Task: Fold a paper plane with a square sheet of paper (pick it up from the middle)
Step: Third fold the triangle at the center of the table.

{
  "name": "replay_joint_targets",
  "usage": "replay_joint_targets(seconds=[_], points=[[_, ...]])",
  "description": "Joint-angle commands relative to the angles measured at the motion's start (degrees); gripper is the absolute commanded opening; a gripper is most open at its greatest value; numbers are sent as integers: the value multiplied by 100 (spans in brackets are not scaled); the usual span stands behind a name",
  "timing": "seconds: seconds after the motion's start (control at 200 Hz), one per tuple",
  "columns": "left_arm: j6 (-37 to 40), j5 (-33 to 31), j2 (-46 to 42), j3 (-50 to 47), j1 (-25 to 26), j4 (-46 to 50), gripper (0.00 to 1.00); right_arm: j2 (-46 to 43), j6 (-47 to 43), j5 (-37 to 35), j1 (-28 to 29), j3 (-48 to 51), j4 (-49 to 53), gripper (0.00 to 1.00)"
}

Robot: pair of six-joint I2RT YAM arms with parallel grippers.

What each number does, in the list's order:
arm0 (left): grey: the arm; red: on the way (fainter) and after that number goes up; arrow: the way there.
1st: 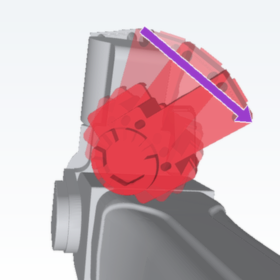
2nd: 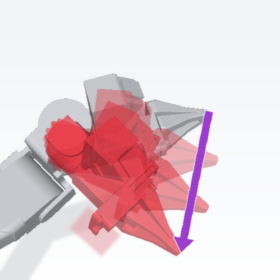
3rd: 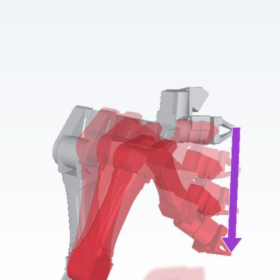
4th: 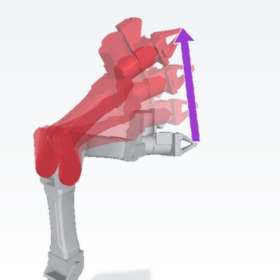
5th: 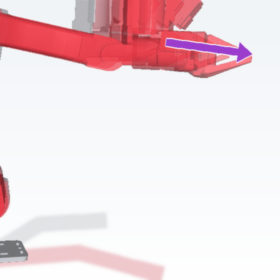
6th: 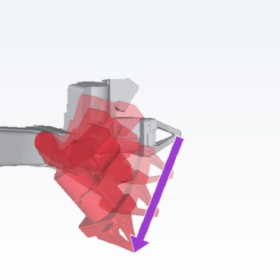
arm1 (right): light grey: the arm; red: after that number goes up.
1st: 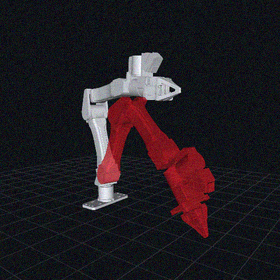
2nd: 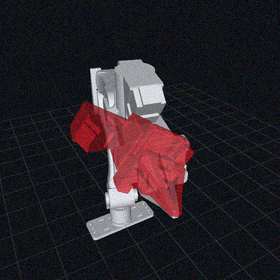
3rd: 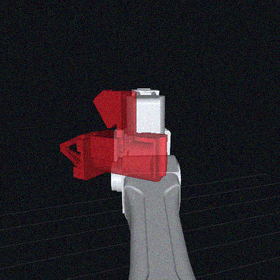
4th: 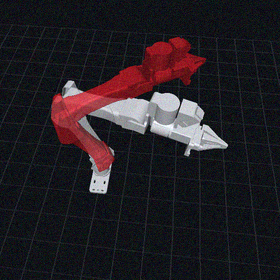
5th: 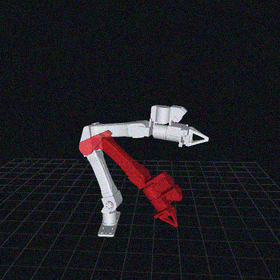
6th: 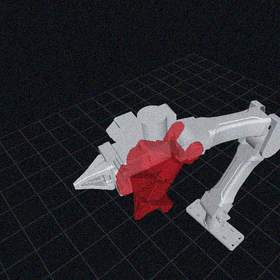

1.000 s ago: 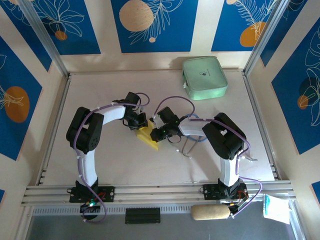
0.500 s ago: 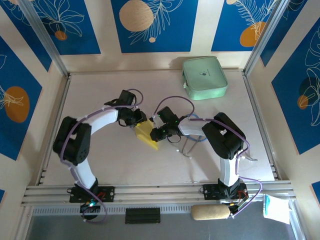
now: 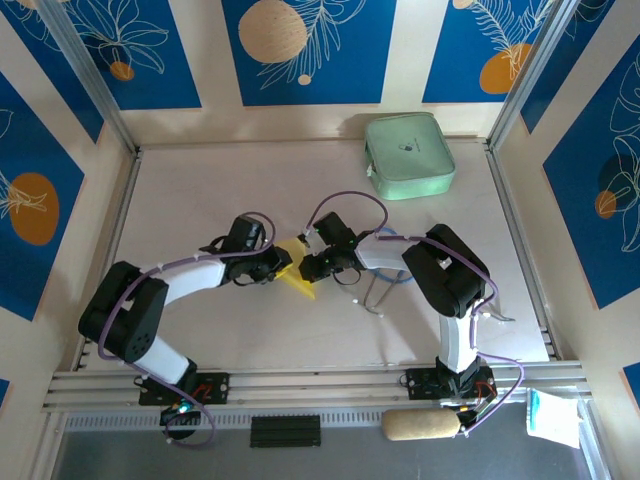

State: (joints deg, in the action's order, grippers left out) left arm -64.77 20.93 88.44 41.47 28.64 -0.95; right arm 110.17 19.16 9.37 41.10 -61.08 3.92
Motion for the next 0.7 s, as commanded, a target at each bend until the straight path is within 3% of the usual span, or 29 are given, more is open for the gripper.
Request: replay_joint_targets(seconds=[0.0, 0.69], points=[[-332, 37, 89, -155, 53, -530, 21, 154, 53, 39, -14, -120, 263, 0], [-352, 237, 605, -410, 107, -1119, 13, 204, 61, -5, -15, -150, 355, 0]])
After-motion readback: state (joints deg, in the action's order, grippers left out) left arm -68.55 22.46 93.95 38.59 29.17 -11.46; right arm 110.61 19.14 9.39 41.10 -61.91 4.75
